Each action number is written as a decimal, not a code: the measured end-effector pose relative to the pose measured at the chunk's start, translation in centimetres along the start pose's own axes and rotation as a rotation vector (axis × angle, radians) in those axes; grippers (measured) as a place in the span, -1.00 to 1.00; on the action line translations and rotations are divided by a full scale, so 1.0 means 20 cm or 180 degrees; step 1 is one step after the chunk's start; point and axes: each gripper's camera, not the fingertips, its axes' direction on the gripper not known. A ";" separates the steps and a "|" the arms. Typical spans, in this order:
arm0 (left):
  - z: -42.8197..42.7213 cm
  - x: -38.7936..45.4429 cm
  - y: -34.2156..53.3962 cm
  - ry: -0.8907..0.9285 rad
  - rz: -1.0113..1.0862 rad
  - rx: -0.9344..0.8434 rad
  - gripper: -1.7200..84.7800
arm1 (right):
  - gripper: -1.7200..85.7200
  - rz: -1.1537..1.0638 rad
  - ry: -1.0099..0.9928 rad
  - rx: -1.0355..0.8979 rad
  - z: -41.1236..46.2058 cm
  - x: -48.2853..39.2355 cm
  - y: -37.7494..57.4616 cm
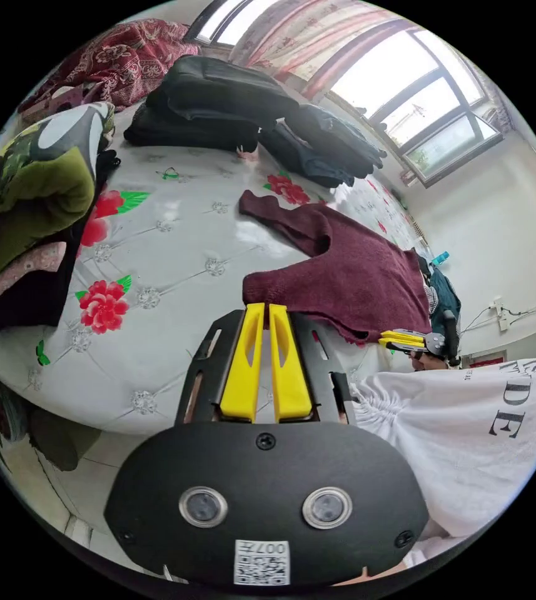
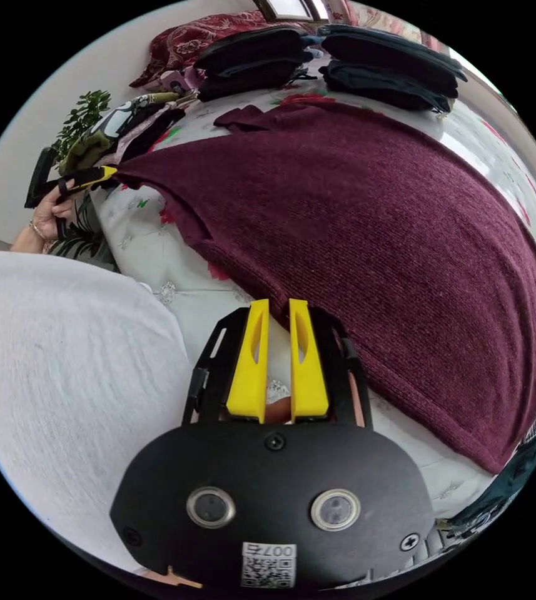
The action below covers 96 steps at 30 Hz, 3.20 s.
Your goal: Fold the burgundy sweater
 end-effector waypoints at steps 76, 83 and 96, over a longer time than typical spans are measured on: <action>0.34 0.76 -1.35 0.1567 0.0584 0.0452 -0.97 | -0.96 -0.0226 -0.0621 0.0021 -0.24 0.35 -0.42; 0.99 1.26 -1.34 0.1142 0.0800 -0.0087 -0.79 | -0.96 0.0203 -0.0740 0.0111 -0.29 0.42 -0.22; 0.38 0.82 -0.62 -0.0105 0.0522 0.0250 -0.73 | -0.97 0.0303 -0.0822 0.0311 -0.37 0.49 -0.05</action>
